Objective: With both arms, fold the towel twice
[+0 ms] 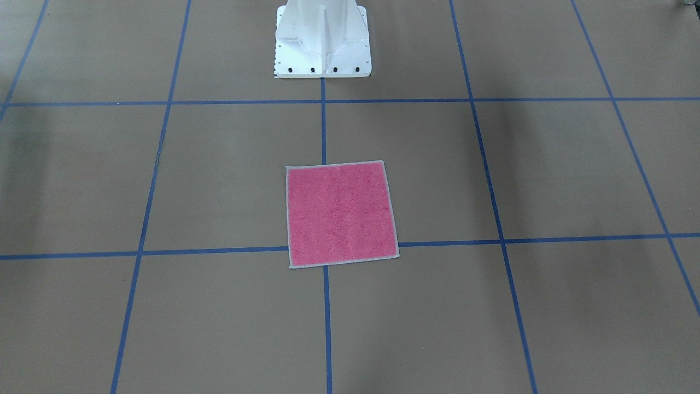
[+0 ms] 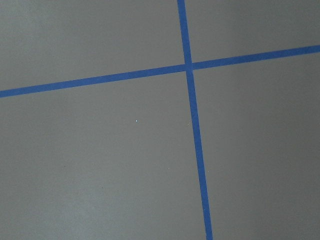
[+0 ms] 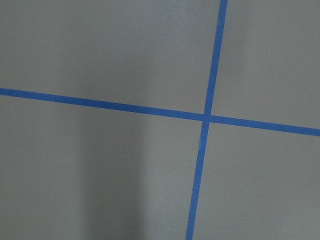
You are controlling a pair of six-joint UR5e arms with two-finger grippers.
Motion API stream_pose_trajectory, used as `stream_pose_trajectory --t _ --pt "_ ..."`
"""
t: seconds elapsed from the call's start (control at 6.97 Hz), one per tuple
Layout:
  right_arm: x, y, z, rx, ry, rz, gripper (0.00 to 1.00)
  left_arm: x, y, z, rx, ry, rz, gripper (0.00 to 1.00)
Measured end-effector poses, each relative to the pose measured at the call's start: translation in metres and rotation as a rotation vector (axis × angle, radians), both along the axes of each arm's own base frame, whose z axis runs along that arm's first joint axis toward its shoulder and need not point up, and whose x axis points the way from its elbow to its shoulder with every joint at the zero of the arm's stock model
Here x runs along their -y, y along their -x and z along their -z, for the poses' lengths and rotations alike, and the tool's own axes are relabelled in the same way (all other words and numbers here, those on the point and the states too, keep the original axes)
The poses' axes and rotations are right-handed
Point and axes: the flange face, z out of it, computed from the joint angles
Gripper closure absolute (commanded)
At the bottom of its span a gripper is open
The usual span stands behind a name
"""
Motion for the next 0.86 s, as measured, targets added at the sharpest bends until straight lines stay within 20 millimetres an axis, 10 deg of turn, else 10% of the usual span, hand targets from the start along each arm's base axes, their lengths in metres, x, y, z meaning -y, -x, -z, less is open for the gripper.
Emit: stream_pose_trajectory --t 0.86 --pt "0.004 0.0 0.005 -0.003 -0.011 0.001 0.0 0.008 0.0 0.01 -0.001 -0.022 -0.001 0.0"
